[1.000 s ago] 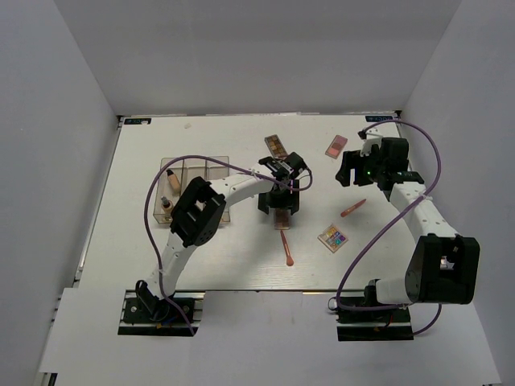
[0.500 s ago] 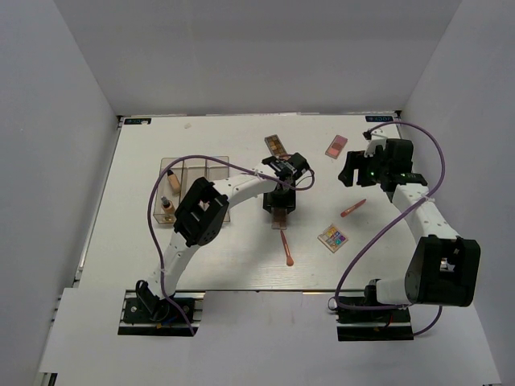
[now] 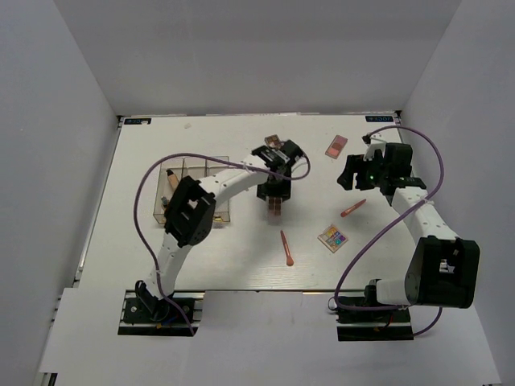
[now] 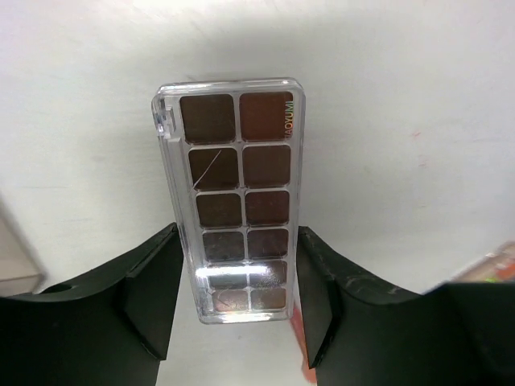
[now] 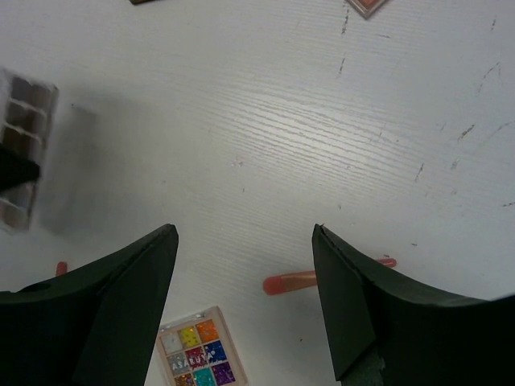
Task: Organize the makeup
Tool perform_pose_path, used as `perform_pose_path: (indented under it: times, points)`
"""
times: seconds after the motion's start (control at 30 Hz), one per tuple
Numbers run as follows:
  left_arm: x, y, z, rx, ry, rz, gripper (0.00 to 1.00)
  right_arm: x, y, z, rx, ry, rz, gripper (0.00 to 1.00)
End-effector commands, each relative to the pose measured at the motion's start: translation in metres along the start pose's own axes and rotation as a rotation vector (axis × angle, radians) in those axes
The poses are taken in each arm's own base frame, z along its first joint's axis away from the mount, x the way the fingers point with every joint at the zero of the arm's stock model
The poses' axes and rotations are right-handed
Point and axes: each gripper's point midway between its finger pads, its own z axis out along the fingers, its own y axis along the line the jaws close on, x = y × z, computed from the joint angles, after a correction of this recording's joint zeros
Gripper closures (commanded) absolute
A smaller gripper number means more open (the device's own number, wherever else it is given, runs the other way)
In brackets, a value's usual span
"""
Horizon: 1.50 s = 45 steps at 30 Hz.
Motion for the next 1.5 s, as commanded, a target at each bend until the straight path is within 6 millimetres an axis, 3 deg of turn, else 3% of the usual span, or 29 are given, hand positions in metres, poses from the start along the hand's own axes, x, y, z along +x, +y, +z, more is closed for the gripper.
perform_pose_path:
  times: [0.0, 0.07, 0.13, 0.33, 0.43, 0.7, 1.07, 1.47]
  points:
    - [-0.082, 0.041, -0.090, 0.060, -0.232, -0.114, 0.78, -0.011, 0.008, -0.004, -0.037, -0.058, -0.036, 0.27]
    - [-0.090, 0.064, -0.101, 0.039, -0.248, -0.143, 0.79, -0.009, 0.008, -0.004, -0.041, -0.054, -0.034, 0.28]
    - [-0.098, 0.100, -0.103, -0.006, -0.257, -0.190, 0.79, -0.009, 0.009, -0.004, -0.045, -0.057, -0.042, 0.29]
    - [-0.108, 0.177, -0.106, -0.090, -0.268, -0.274, 0.79, -0.009, 0.009, -0.003, -0.048, -0.060, -0.050, 0.29]
    - [-0.103, 0.207, -0.099, -0.142, -0.248, -0.286, 0.79, -0.007, 0.009, -0.003, -0.051, -0.056, -0.048, 0.30]
    - [-0.078, 0.258, -0.076, -0.265, -0.189, -0.287, 0.77, -0.007, 0.008, -0.002, -0.050, -0.054, -0.052, 0.30]
    - [-0.069, 0.289, -0.055, -0.320, -0.136, -0.218, 0.72, -0.010, 0.008, 0.001, -0.056, -0.051, -0.057, 0.30]
    - [-0.063, 0.282, -0.030, -0.236, -0.091, -0.094, 0.63, -0.017, 0.007, 0.002, -0.060, -0.056, -0.065, 0.30]
